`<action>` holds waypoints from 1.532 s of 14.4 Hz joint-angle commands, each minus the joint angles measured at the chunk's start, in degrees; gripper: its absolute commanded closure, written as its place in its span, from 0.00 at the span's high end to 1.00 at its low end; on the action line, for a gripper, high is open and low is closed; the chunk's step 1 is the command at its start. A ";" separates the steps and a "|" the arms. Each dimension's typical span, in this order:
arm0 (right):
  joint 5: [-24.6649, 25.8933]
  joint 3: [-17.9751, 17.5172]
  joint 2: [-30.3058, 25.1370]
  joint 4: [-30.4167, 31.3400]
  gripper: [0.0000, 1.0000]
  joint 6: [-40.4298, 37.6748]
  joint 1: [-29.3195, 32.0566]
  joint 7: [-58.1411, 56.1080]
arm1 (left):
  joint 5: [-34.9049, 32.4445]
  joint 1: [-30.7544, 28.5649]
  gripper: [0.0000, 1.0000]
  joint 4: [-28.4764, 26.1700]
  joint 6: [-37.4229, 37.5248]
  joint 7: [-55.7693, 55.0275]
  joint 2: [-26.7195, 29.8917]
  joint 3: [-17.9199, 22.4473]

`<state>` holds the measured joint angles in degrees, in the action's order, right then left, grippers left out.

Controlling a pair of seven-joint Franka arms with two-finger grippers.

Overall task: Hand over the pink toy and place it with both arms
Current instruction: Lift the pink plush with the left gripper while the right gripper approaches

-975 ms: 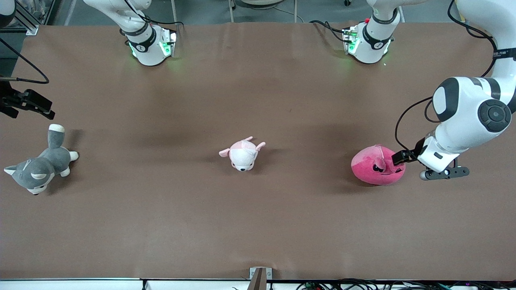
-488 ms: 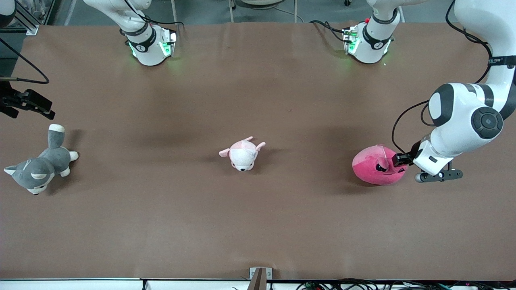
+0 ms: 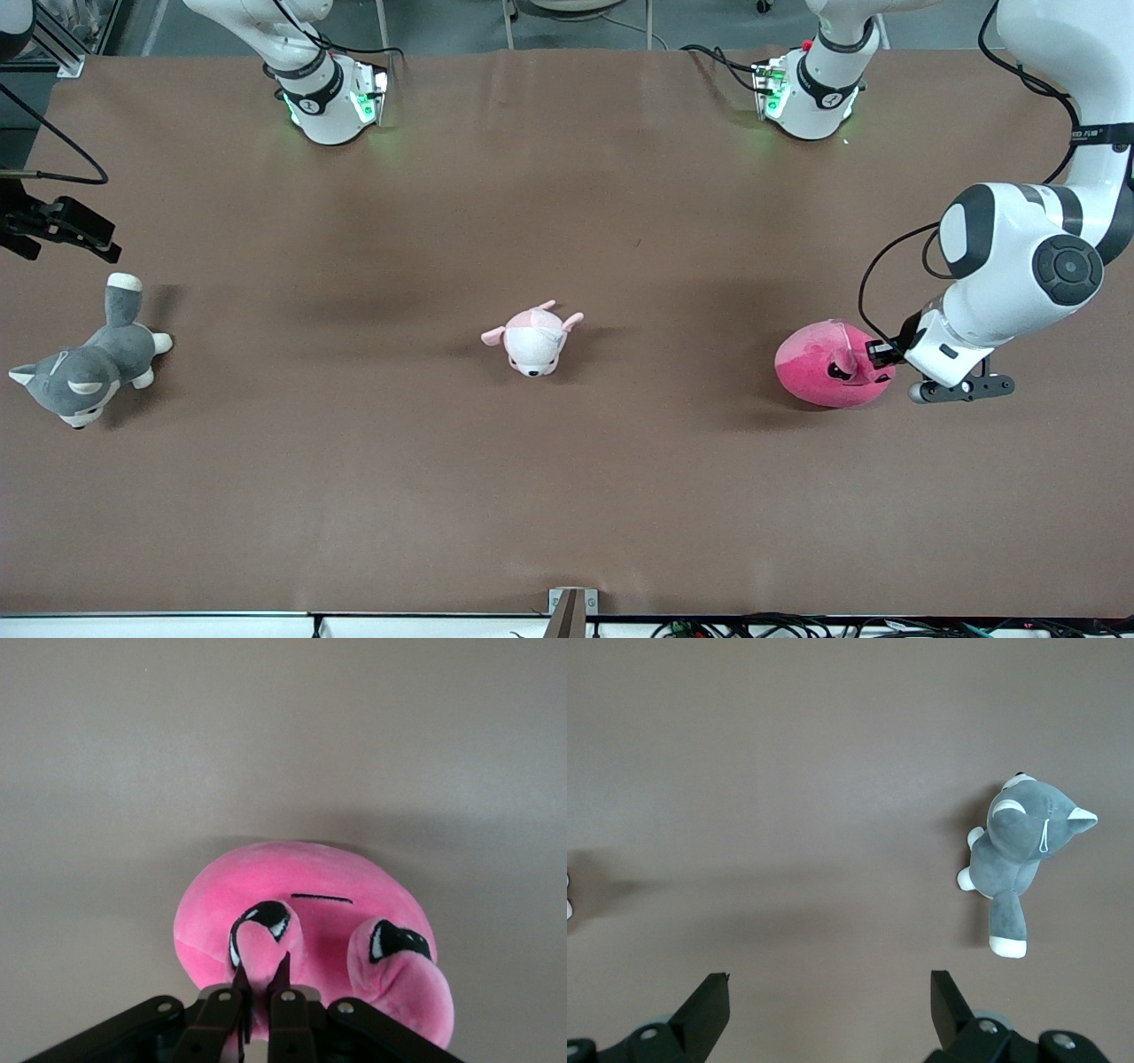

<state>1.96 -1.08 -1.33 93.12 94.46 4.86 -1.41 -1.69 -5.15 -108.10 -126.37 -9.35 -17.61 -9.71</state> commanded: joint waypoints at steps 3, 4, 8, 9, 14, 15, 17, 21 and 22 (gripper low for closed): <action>-3.95 -0.77 -1.39 1.37 1.00 -0.15 1.02 0.45 | 0.99 0.05 0.01 4.03 3.92 -5.14 1.52 -3.81; -7.54 -0.68 -1.39 1.37 0.99 -0.84 1.11 0.36 | 0.99 -0.12 0.01 4.91 4.98 -5.32 1.70 -4.60; -12.58 -0.86 -1.31 1.37 0.81 -2.26 0.59 0.45 | 8.61 0.14 0.02 11.13 10.85 -7.16 2.40 -8.21; -13.72 -1.03 -1.30 1.37 0.78 -2.35 0.41 0.45 | 10.20 0.31 0.02 13.59 13.40 -9.00 2.23 -9.26; -29.16 -0.94 -0.17 1.37 0.78 -4.44 0.94 -0.17 | 12.33 0.93 0.02 20.90 16.59 -30.24 1.53 -21.55; -32.07 -0.94 0.10 1.37 0.78 -5.33 0.85 -0.26 | 13.11 1.02 0.02 21.87 16.50 -34.72 1.26 -23.75; -34.21 -1.12 0.28 1.45 0.78 -5.42 -0.20 0.35 | 14.52 3.99 0.01 23.80 16.15 -40.63 0.38 -25.70; -34.30 -1.12 0.19 1.37 0.78 -4.99 -4.59 3.25 | 16.90 12.33 0.00 26.88 12.13 -48.02 -1.20 -25.62; -34.73 -1.12 0.19 1.28 0.78 -4.63 -5.82 4.30 | 16.98 14.01 0.00 26.89 9.76 -50.48 -1.90 -25.62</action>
<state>-31.21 -2.27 -0.63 93.74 89.10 1.05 0.62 14.43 5.70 -83.90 -113.97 -56.31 -17.04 -35.40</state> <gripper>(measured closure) 0.216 0.912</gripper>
